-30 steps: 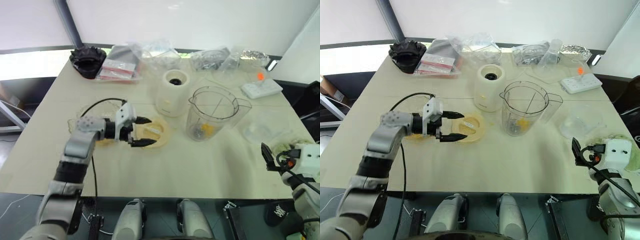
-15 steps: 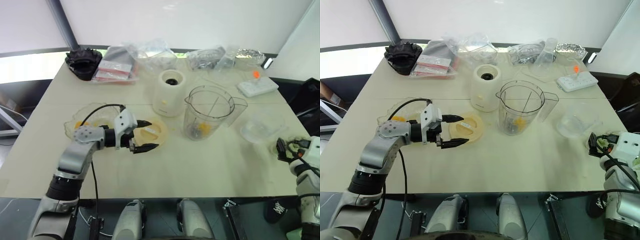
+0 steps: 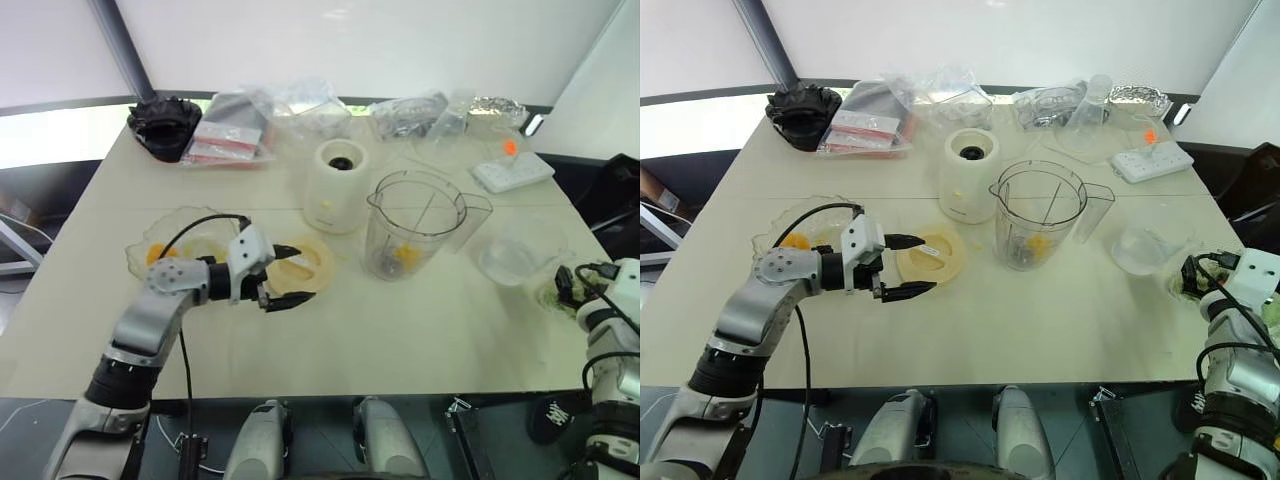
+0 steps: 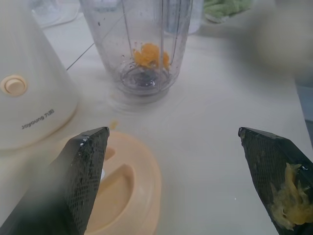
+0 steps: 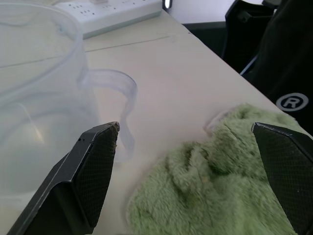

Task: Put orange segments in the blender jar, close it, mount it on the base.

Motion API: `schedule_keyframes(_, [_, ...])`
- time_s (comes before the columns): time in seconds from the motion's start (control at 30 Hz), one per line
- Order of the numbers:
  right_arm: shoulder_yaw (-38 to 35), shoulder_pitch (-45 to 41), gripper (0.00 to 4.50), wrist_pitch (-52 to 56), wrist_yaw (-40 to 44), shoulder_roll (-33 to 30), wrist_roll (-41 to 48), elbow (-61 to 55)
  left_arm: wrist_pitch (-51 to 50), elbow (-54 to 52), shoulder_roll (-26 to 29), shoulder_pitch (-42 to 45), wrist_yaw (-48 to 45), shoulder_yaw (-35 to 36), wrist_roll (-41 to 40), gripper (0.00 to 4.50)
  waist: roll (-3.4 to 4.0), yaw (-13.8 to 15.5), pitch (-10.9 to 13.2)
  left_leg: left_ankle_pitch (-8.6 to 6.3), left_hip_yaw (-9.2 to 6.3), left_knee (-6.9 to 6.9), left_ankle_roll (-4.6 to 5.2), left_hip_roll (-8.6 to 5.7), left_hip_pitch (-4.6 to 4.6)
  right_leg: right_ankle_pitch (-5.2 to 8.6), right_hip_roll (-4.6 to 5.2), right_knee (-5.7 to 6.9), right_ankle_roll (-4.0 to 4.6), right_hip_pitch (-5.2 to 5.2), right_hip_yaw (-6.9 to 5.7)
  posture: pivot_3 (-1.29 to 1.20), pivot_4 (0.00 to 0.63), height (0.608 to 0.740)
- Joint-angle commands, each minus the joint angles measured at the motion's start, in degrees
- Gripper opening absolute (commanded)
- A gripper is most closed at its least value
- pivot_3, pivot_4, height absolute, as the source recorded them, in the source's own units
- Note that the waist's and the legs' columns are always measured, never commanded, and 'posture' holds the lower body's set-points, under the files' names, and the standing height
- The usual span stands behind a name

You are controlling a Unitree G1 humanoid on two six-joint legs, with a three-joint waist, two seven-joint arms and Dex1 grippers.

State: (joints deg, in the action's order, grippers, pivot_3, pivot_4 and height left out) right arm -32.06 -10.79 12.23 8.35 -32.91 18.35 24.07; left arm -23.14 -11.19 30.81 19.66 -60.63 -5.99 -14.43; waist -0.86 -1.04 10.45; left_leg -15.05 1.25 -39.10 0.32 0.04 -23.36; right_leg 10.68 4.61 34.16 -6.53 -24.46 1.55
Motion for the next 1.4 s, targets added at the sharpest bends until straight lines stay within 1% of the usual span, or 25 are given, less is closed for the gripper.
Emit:
schedule_keyframes(0.03, [-0.3,-1.7,4.50,-2.1,0.7,-1.8,-0.8,1.9,0.1,-4.2,1.0,-1.0,0.3,0.3,-2.0,4.41,0.01,0.0,0.0,0.00,0.01,0.01,0.00,0.00,0.00,0.00,0.00,-0.01,0.00,0.00,0.00,0.00,0.150,0.740])
schedule_keyframes(0.13, [-0.1,-2.9,4.50,-3.1,1.0,-2.0,-1.1,4.1,-1.5,-6.2,2.0,-2.0,0.4,0.7,-3.2,4.41,0.00,0.0,0.0,0.00,0.01,0.01,0.00,0.01,-0.01,0.00,0.01,-0.02,0.00,0.00,0.00,0.00,0.150,0.740])
schedule_keyframes(0.37, [0.9,-6.4,4.50,-6.3,1.6,-3.0,-2.7,10.1,-1.1,-6.6,3.4,-2.3,1.5,0.3,-3.2,4.41,0.01,-0.1,0.0,0.00,0.00,0.01,0.00,0.00,0.00,0.00,0.01,-0.01,0.00,0.00,0.00,0.00,0.150,0.740])
schedule_keyframes(1.17, [3.9,-16.8,4.50,-15.2,1.9,-6.5,-5.3,29.1,-0.1,-6.3,4.2,-1.6,3.0,-0.4,-2.5,4.41,0.00,-0.3,0.0,0.00,0.01,0.04,0.00,-0.04,0.00,0.00,0.00,-0.05,0.00,0.00,0.01,0.00,0.150,0.740])
schedule_keyframes(1.27, [4.3,-17.6,3.64,-15.9,2.0,-6.5,-5.5,30.4,0.3,-6.2,4.4,-1.7,3.2,-0.5,-2.2,4.50,0.00,-0.4,0.0,0.00,0.01,0.04,0.00,-0.04,0.00,0.00,0.00,-0.05,0.00,0.00,0.01,0.00,0.150,0.740])
schedule_keyframes(1.4, [4.8,-17.9,1.57,-16.4,2.3,-6.3,-5.4,31.1,0.5,-6.2,4.6,-1.7,3.5,-0.6,-2.2,4.50,0.00,0.0,0.0,0.00,-0.01,0.04,0.00,-0.04,-0.01,0.01,0.00,-0.06,-0.01,0.00,0.00,0.00,0.150,0.740])
